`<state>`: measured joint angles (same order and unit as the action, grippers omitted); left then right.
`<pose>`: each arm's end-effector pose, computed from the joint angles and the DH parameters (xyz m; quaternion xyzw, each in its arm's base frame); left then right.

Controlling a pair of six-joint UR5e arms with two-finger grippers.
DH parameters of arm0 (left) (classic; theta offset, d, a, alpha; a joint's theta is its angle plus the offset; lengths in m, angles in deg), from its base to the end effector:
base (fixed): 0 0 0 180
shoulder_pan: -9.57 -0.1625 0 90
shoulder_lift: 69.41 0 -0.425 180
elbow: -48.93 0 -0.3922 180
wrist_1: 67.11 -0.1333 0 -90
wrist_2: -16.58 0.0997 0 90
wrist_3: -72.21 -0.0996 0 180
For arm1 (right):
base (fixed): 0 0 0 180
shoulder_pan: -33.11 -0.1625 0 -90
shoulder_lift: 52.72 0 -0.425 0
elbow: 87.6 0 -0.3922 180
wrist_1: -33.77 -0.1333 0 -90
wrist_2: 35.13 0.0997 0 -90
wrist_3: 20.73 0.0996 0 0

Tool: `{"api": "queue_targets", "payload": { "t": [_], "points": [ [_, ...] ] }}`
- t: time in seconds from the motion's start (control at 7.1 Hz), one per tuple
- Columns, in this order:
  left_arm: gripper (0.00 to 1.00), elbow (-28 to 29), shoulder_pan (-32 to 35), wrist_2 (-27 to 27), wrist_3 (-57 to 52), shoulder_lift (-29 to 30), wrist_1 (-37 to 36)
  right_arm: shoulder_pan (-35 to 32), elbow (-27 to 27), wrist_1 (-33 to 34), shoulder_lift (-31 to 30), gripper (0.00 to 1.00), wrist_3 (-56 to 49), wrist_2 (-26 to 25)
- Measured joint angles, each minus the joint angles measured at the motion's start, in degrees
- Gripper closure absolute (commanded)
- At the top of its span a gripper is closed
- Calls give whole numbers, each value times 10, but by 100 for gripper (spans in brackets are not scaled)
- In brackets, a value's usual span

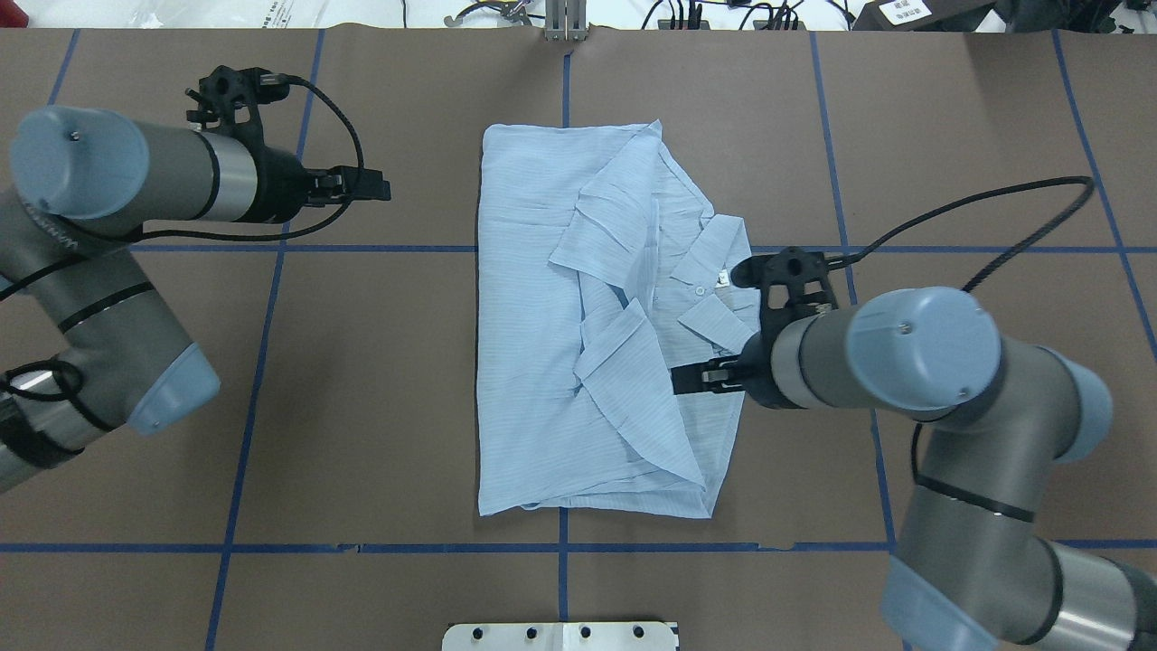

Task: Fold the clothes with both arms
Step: 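Move the right gripper over the shirt's collar and lower it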

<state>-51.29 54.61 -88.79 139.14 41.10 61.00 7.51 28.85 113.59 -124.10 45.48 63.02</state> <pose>0.3565 -0.5083 0.3018 0.2223 0.5259 -0.0816 0.8169 -0.4450 -0.3454 0.2619 0.1360 -0.4465 -0.0190 0.8842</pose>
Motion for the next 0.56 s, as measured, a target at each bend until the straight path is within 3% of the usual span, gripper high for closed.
{"api": "queue_targets", "payload": {
  "t": [0.28,0.56],
  "points": [
    [0,-66,-13,0,1,-26,-61,32,-66,73,91,0,-19,-48],
    [0,-70,-19,2,2,-31,-71,63,-95,87,111,0,-45,-84]
  ]
}}
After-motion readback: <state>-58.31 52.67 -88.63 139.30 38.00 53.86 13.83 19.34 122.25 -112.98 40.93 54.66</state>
